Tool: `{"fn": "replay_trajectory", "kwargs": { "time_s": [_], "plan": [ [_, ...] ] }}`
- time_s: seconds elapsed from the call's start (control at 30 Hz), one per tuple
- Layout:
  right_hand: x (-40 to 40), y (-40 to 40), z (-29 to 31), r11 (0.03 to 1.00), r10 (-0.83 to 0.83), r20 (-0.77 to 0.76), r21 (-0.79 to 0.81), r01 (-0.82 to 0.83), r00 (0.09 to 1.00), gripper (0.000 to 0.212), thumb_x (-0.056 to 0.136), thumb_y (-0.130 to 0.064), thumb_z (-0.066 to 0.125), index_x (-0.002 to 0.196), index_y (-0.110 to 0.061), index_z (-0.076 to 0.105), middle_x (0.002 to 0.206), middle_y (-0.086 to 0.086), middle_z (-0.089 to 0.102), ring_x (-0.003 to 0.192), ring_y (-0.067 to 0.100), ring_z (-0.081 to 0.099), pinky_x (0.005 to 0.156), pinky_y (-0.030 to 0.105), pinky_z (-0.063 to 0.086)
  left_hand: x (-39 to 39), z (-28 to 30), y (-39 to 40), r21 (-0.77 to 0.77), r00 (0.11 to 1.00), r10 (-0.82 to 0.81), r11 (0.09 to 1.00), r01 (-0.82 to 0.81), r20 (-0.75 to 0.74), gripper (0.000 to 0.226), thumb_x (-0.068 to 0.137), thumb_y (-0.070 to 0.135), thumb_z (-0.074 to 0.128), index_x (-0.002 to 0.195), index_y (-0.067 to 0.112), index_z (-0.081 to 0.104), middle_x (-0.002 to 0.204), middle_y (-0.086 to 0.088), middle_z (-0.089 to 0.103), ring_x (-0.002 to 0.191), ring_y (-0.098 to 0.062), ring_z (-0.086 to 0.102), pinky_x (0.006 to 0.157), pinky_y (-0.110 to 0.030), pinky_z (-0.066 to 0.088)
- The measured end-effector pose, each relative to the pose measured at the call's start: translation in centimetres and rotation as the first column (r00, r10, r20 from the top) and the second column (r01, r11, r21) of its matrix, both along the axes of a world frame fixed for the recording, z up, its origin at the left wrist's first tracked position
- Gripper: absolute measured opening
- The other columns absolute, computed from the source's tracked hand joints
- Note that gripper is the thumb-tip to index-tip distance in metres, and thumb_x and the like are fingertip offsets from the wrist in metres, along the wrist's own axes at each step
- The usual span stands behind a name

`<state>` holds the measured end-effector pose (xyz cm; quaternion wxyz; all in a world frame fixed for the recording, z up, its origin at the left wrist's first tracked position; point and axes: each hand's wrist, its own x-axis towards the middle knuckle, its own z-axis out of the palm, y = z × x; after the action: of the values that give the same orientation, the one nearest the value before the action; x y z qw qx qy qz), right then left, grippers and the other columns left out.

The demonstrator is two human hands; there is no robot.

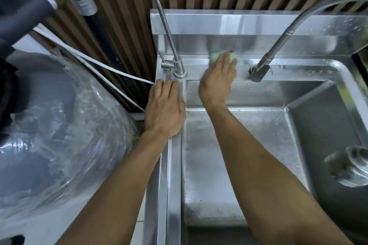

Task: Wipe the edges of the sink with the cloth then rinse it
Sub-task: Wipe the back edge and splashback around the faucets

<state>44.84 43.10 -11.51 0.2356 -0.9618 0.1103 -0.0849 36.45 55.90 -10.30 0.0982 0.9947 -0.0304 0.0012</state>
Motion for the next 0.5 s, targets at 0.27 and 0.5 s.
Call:
{"fn": "replay_trajectory", "kwargs": {
  "time_s": [0.27, 0.5],
  "plan": [
    [-0.1, -4.3, -1.0, 0.983, 0.183, 0.105, -0.023, -0.182, 0.977, 0.047, 0.109, -0.018, 0.039, 0.154, -0.004, 0.041, 0.164, 0.01, 0.036, 0.156, 0.038, 0.02, 0.127, 0.045, 0.021, 0.4, -1.1, -0.1, 0.052, 0.999, 0.031, 0.998, -0.029, -0.044, 0.062, 0.107, 0.035, 0.015, 0.164, 0.014, 0.007, 0.174, -0.002, 0.001, 0.16, -0.023, -0.006, 0.13, -0.041, -0.005],
    [-0.1, 1.6, -0.7, 0.982, 0.188, 0.009, -0.014, -0.188, 0.982, 0.055, 0.109, -0.017, 0.036, 0.16, 0.0, 0.025, 0.17, 0.015, 0.019, 0.158, 0.04, 0.008, 0.129, 0.05, 0.011, 0.4, -0.8, -0.3, 0.062, 0.998, 0.039, 0.997, -0.036, -0.047, 0.061, 0.107, 0.032, 0.02, 0.165, 0.013, 0.013, 0.174, -0.003, 0.007, 0.16, -0.024, -0.002, 0.13, -0.042, -0.001]
  ]
}}
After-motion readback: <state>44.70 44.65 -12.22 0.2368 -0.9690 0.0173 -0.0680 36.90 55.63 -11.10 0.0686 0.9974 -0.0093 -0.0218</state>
